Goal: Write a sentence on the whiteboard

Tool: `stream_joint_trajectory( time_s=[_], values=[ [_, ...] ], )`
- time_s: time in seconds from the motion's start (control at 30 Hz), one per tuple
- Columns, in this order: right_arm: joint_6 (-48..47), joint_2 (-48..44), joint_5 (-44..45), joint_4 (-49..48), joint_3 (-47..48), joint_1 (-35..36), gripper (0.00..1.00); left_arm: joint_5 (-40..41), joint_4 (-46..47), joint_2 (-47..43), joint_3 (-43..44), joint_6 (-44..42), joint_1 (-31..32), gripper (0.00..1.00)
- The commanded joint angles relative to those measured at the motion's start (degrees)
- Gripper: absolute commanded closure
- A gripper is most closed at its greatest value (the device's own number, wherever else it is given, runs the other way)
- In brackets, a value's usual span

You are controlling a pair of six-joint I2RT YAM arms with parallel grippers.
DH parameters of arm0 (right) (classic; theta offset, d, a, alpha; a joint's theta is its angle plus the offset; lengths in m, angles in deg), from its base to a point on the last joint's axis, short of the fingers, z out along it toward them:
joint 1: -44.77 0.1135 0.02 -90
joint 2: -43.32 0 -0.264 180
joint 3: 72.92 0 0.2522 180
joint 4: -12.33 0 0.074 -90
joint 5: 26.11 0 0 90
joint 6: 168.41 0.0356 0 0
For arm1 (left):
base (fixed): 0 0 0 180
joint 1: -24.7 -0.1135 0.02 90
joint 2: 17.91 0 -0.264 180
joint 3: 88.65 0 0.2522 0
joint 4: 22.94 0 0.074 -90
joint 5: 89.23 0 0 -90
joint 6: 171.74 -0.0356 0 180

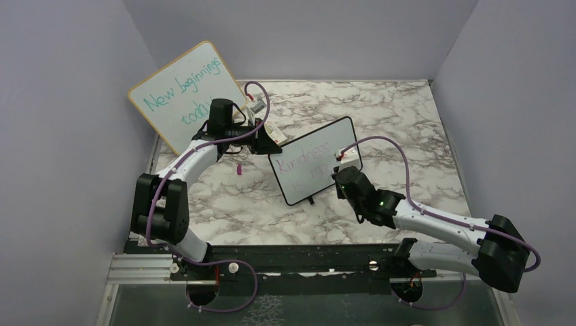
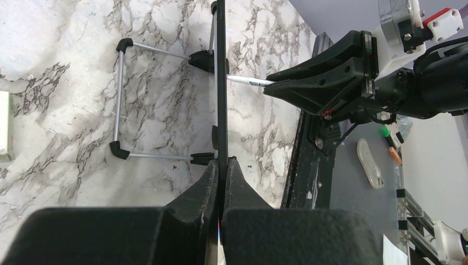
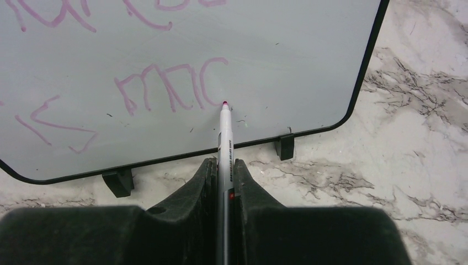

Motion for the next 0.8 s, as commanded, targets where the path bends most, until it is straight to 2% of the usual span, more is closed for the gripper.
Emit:
stream_joint_trajectory(
  time_s=[0.0, 0.5, 0.77],
  values=[
    [-1.4, 0.7, 2.7, -3.3, 1.6, -0.7, 1.00, 2.6, -4.3, 2.1, -0.7, -2.4, 0.8, 1.00],
    [-3.9, 0.7, 1.7, -8.5, 2.8, -1.5, 1.00, 2.5, -4.3, 2.2, -0.7, -2.4, 0.8, 1.00],
    [-3.0, 1.8, 0.1, -7.2, 3.1, -2.0, 1.00, 2.5, -4.3, 2.3, -0.7, -2.3, 0.8, 1.00]
  ],
)
